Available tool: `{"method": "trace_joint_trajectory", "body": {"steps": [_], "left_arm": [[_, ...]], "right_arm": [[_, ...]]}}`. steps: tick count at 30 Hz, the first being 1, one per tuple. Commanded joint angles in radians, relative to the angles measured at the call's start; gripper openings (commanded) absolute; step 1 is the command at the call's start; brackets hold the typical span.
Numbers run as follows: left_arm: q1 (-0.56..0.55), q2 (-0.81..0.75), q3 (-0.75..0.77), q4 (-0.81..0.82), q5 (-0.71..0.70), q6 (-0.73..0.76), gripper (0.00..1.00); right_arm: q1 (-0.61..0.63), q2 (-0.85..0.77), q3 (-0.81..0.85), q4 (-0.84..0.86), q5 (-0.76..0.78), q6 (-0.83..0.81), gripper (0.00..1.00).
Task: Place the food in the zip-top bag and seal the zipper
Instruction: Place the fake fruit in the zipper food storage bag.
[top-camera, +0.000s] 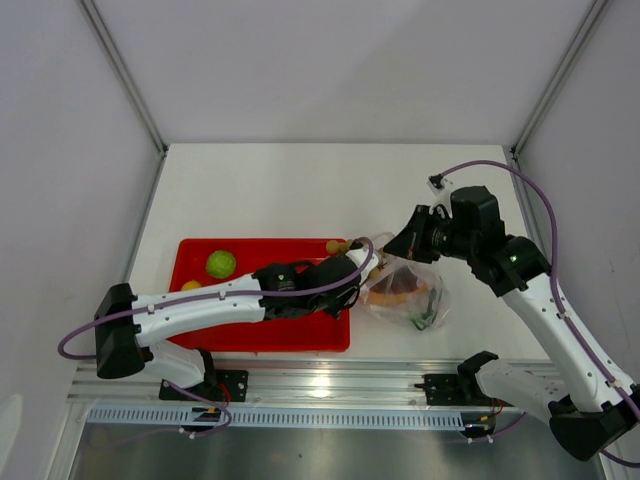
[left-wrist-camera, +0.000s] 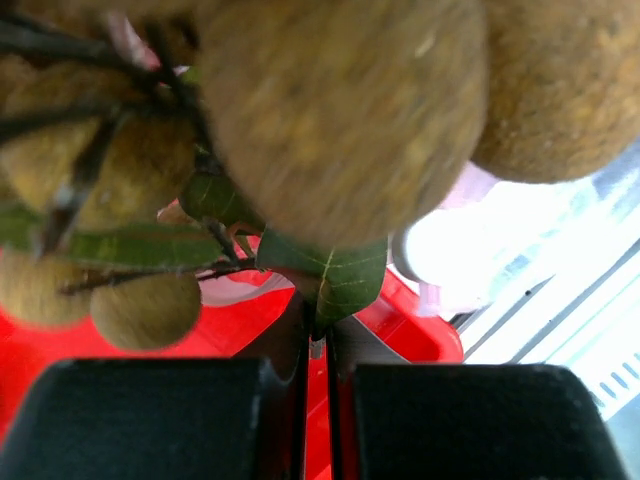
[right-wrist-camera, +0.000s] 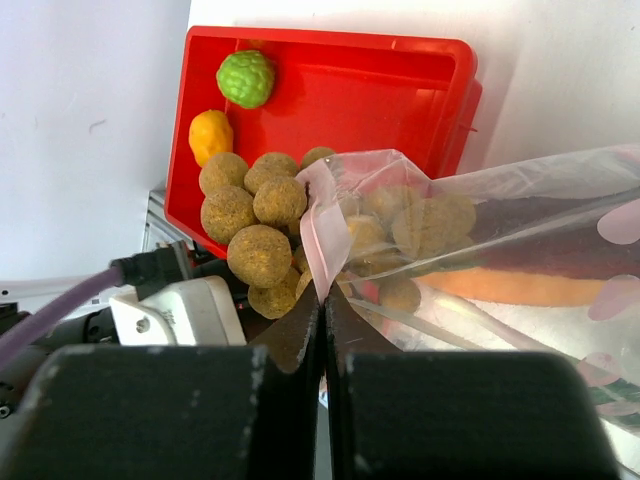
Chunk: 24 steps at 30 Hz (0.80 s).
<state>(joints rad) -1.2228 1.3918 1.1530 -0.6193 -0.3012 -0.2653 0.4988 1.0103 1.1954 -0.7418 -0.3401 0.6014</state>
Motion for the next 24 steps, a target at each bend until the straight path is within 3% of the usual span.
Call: {"method": "trace_joint_trajectory", "body": {"steps": [1, 5, 14, 16, 22, 24], "left_arm": [[-0.004, 0.007, 0.065, -0.069, -0.053, -0.025, 0.01], [-0.004, -0.014, 0.085, -0.062, -0.012, -0.022, 0.01], [0.002, -0.106, 0.048, 0.004, 0.273, 0.121, 0.01], [0.002, -0.099, 0.06, -0.028, 0.266, 0.118, 0.01], [0.003, -0.057, 0.071, -0.111, 0.051, 0.063, 0.0], [0.005, -0.04, 0.079, -0.128, 0.074, 0.07, 0.01]], "right_arm": [[-0.006, -0.004, 0.05, 0.062, 0.001, -0.008, 0.0], [-0.006, -0.007, 0.04, 0.055, -0.019, -0.034, 0.0], [-0.008, -0.033, 0.01, 0.021, -0.004, -0.075, 0.0], [-0.008, -0.03, 0.023, 0.025, -0.004, -0.075, 0.0], [-0.011, -0.01, 0.061, 0.039, -0.063, -0.065, 0.0], [-0.011, -0.013, 0.078, 0.033, -0.068, -0.064, 0.0]]}}
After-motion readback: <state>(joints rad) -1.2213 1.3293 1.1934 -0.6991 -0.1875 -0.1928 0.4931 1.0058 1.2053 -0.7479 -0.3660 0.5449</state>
